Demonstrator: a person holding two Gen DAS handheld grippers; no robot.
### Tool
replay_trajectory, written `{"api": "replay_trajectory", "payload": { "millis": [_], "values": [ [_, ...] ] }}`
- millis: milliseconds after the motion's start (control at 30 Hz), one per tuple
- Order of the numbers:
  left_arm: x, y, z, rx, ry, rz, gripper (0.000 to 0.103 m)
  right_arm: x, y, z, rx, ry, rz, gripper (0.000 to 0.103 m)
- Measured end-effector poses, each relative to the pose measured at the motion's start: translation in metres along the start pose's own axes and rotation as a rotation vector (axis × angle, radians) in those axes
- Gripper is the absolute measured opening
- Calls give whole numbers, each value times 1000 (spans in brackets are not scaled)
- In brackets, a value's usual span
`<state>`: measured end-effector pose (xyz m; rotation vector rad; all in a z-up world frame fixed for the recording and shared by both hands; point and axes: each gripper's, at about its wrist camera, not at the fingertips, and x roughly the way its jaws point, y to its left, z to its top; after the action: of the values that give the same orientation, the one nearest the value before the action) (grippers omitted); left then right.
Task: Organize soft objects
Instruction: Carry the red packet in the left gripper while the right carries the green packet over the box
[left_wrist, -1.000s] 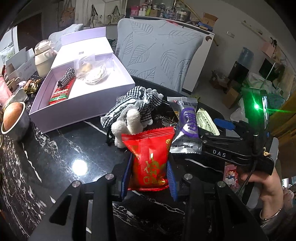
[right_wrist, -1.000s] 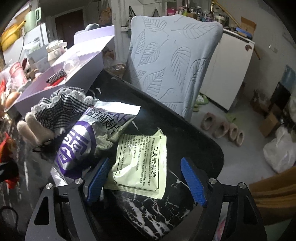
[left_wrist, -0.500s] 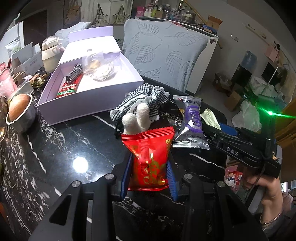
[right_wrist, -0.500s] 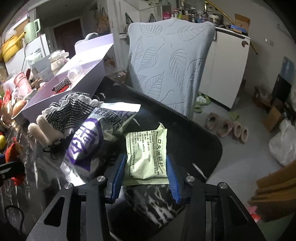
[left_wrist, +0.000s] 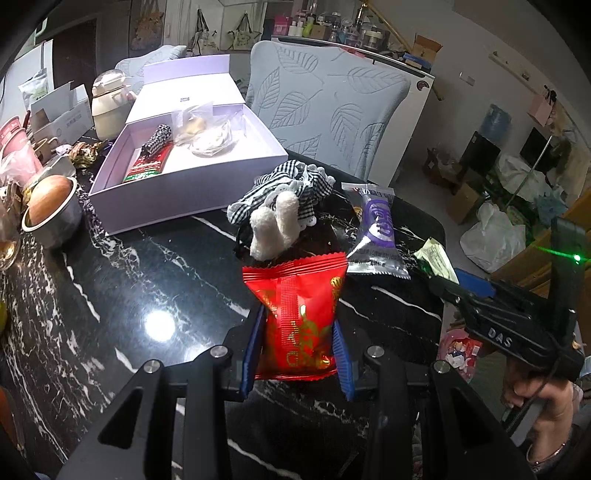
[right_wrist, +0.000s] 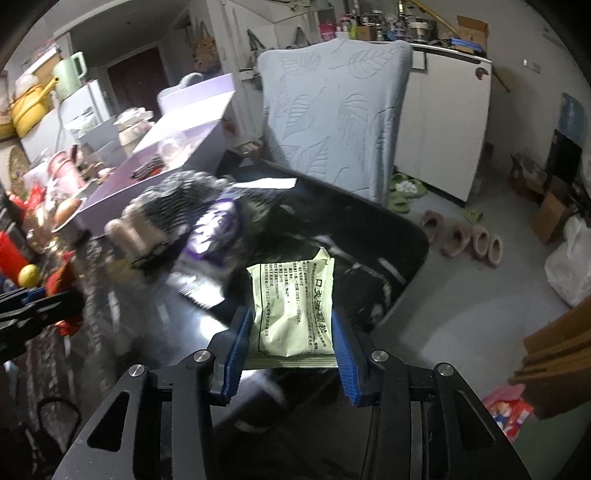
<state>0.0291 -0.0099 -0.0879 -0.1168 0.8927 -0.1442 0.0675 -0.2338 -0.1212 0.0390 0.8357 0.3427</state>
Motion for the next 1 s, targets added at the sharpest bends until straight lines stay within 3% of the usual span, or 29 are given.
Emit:
{"api": "replay_trajectory", "payload": {
  "millis": [567, 1000],
  "values": [
    [-47, 14, -16, -21, -75, 75, 34, -40, 68, -18, -143, -10, 206, 43],
    [-87, 14, 13, 13, -223, 128, 34, -69, 108, 18, -283, -135, 297, 43]
  ]
}}
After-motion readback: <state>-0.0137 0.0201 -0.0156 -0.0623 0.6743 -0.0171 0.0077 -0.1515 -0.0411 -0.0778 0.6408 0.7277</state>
